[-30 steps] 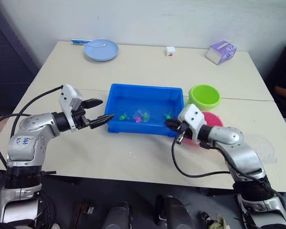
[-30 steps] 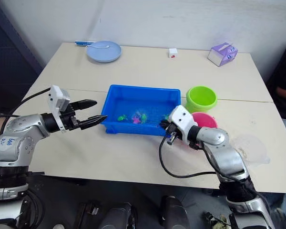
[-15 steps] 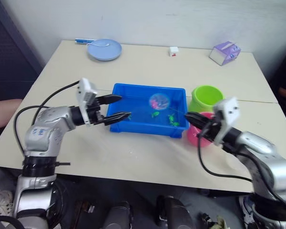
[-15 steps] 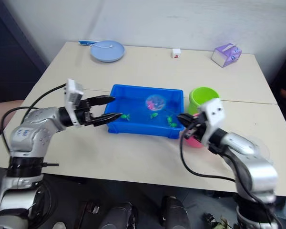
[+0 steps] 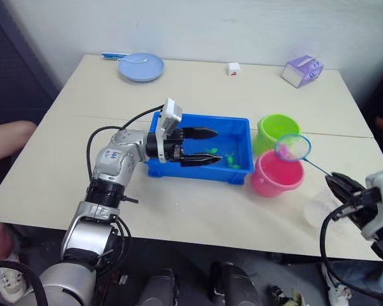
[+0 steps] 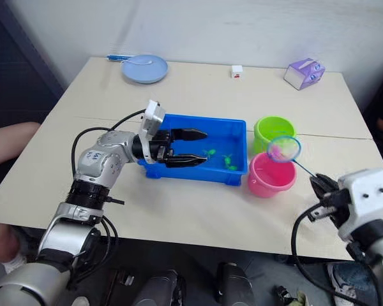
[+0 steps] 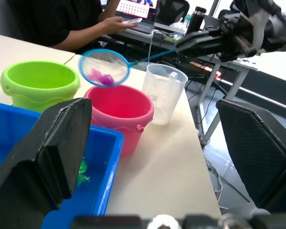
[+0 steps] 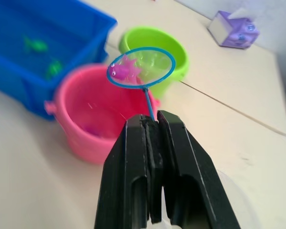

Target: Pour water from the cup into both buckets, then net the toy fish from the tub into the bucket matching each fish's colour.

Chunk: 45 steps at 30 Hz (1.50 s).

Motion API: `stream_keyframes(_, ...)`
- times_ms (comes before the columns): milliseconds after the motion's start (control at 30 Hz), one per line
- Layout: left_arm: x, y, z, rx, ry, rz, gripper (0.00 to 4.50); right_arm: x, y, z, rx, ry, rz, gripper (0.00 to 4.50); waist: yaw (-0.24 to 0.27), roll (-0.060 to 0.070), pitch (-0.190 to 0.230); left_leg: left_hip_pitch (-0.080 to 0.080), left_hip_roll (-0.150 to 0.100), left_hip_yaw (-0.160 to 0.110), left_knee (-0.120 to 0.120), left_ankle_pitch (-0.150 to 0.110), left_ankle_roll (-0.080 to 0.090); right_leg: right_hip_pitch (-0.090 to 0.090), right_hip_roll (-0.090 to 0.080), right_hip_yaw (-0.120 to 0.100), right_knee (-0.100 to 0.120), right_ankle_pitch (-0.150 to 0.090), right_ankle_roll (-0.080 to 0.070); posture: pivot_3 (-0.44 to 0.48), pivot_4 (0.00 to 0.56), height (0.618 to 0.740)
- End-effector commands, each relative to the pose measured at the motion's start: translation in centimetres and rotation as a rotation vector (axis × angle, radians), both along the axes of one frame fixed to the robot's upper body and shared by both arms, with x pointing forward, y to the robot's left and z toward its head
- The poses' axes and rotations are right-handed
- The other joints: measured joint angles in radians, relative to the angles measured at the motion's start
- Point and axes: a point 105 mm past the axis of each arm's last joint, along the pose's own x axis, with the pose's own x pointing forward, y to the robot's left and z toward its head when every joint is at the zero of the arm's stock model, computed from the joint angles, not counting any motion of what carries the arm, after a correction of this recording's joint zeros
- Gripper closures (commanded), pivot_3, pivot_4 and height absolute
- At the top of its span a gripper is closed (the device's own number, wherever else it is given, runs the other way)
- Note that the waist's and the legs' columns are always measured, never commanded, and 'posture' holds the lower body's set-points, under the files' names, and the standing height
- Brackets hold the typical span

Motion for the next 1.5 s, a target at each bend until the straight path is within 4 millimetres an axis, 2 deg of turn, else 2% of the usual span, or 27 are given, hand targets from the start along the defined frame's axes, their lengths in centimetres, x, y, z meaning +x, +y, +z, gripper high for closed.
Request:
stream_keyframes(33, 0.2, -0.3, 0.8, -0.007, -0.052, -0.023, 0.0, -0.8, 3.0, 1.2, -0.546, -0.069, 0.201, 3.73, -0.002, -0.001, 0.0, 0.001, 0.0, 0.001, 0.0, 0.0, 0.0, 0.0, 0.0, 0.001, 0.0, 0.0, 0.0, 0.0, 0.15, 0.74)
stream_keyframes(133, 0.5, -0.3, 0.8, -0.011, -0.056, -0.021, 0.0, -0.4, 3.7, 1.8, -0.723, -0.139, 0.261, 3.73, 0.001, -0.001, 0.0, 0.002, 0.003, 0.001, 0.001, 0.0, 0.0, 0.0, 0.0, 0.002, 0.001, 0.0, 0.0, 0.0, 0.15, 0.74)
stream_keyframes(200, 0.6, -0.2, 0.9, -0.016, -0.06, -0.017, 0.0, -0.1, 3.2, 1.3, -0.893, -0.093, 0.294, 3.73, 0.001, -0.001, 0.0, 0.002, 0.003, 0.001, 0.001, 0.0, -0.001, 0.0, 0.0, 0.002, 0.001, 0.0, 0.0, 0.0, 0.15, 0.74)
stream_keyframes(267, 0.8, 0.0, 0.9, -0.018, -0.065, -0.01, 0.0, 0.0, 2.4, 1.5, -0.973, -0.102, 0.275, 3.73, 0.003, -0.002, 0.001, 0.002, 0.003, 0.0, 0.001, 0.0, -0.001, 0.0, 0.0, 0.002, 0.0, 0.0, 0.0, 0.0, 0.15, 0.74)
stream_keyframes(367, 0.9, 0.3, 0.8, -0.017, -0.067, 0.002, 0.0, 0.2, 1.8, 2.3, -0.995, -0.15, 0.231, 3.73, 0.006, -0.002, 0.001, 0.0, 0.002, -0.002, 0.001, 0.0, -0.001, 0.0, 0.0, -0.001, -0.001, 0.0, 0.0, 0.0, 0.15, 0.74)
stream_keyframes(467, 1.0, 0.8, 0.7, -0.015, -0.07, 0.019, 0.0, 0.0, 1.9, 1.2, -0.988, -0.099, 0.287, 3.73, 0.004, -0.002, 0.001, -0.001, 0.001, -0.001, 0.001, 0.0, -0.001, 0.001, 0.0, -0.001, -0.001, 0.0, 0.0, 0.0, 0.15, 0.74)
stream_keyframes(600, 1.2, 1.3, 0.7, -0.011, -0.073, 0.037, 0.0, 0.5, 1.6, 2.3, -1.026, -0.162, 0.262, 3.73, 0.002, -0.002, 0.001, 0.0, 0.002, -0.002, 0.002, 0.0, -0.001, 0.001, 0.0, -0.001, 0.0, 0.0, 0.0, 0.0, 0.15, 0.74)
stream_keyframes(700, 1.3, 1.6, 0.7, -0.009, -0.076, 0.049, 0.0, -0.3, 3.1, -0.8, -0.956, -0.036, 0.446, 3.73, 0.001, -0.002, 0.001, 0.001, 0.002, -0.001, 0.002, 0.0, -0.001, 0.001, 0.0, 0.0, 0.0, 0.0, 0.0, 0.0, 0.15, 0.74)
stream_keyframes(733, 1.3, 1.6, 0.8, -0.009, -0.078, 0.053, 0.0, -0.3, 3.1, -0.9, -0.977, -0.043, 0.443, 3.73, 0.001, -0.002, 0.001, 0.001, 0.002, -0.001, 0.001, 0.0, -0.001, 0.001, 0.0, -0.001, 0.0, 0.0, 0.0, 0.0, 0.15, 0.74)
stream_keyframes(833, 1.4, 1.6, 1.0, -0.014, -0.082, 0.063, 0.0, 1.0, 0.6, 1.9, -1.114, -0.13, 0.284, 3.73, -0.001, -0.002, 0.001, 0.0, 0.002, -0.001, 0.002, 0.0, -0.001, 0.001, 0.0, -0.001, 0.0, 0.0, 0.0, 0.0, 0.15, 0.74)
stream_keyframes(900, 1.3, 1.6, 1.0, -0.014, -0.082, 0.065, 0.0, 1.3, 0.1, 2.7, -1.135, -0.138, 0.262, 3.73, 0.001, -0.002, 0.001, 0.001, 0.001, 0.0, 0.003, 0.0, -0.001, 0.001, 0.0, 0.001, 0.0, 0.001, 0.002, 0.0, 0.15, 0.74)
stream_keyframes(1033, 1.4, 1.5, 1.2, -0.016, -0.088, 0.073, 0.0, 1.0, 0.8, 1.3, -1.105, -0.109, 0.327, 3.73, 0.003, -0.002, 0.001, 0.0, 0.002, -0.001, 0.002, 0.0, 0.0, 0.001, 0.0, 0.0, 0.0, 0.001, 0.001, 0.0, 0.15, 0.74)
stream_keyframes(1167, 1.4, 1.5, 1.3, -0.017, -0.091, 0.078, 0.0, 0.6, 2.4, -0.2, -1.061, -0.081, 0.442, 3.73, 0.002, -0.002, 0.001, 0.0, 0.002, -0.002, 0.002, 0.0, -0.001, 0.001, 0.0, -0.001, 0.0, 0.0, 0.001, 0.0, 0.15, 0.74)
stream_keyframes(1233, 1.5, 1.5, 1.4, -0.016, -0.092, 0.08, 0.0, 0.9, 1.8, 0.3, -1.113, -0.095, 0.4, 3.73, 0.002, -0.002, 0.001, 0.0, 0.001, -0.002, 0.002, 0.0, 0.0, 0.001, 0.0, -0.001, 0.0, 0.0, 0.001, 0.0, 0.15, 0.74)
stream_keyframes(1300, 1.5, 1.5, 1.5, -0.019, -0.093, 0.084, 0.0, 1.5, 0.7, 2.6, -1.194, -0.164, 0.309, 3.73, 0.0, -0.002, 0.001, 0.0, 0.001, -0.001, 0.003, 0.0, 0.0, 0.001, 0.0, 0.0, 0.001, 0.001, 0.001, 0.0, 0.15, 0.74)
stream_keyframes(1367, 1.5, 1.5, 1.6, -0.02, -0.093, 0.086, 0.0, 1.6, 0.8, 3.3, -1.223, -0.187, 0.309, 3.73, -0.002, -0.002, 0.001, 0.001, 0.001, -0.001, 0.003, 0.0, -0.001, 0.001, 0.0, 0.0, 0.001, 0.001, 0.001, 0.0, 0.15, 0.74)
stream_keyframes(1500, 1.5, 1.5, 1.6, -0.022, -0.093, 0.091, 0.0, 0.4, 2.7, -0.6, -1.187, -0.07, 0.54, 3.73, 0.002, -0.002, 0.001, 0.001, 0.003, -0.002, 0.002, 0.0, -0.001, 0.001, 0.0, -0.001, 0.001, 0.0, 0.001, 0.0, 0.15, 0.74)
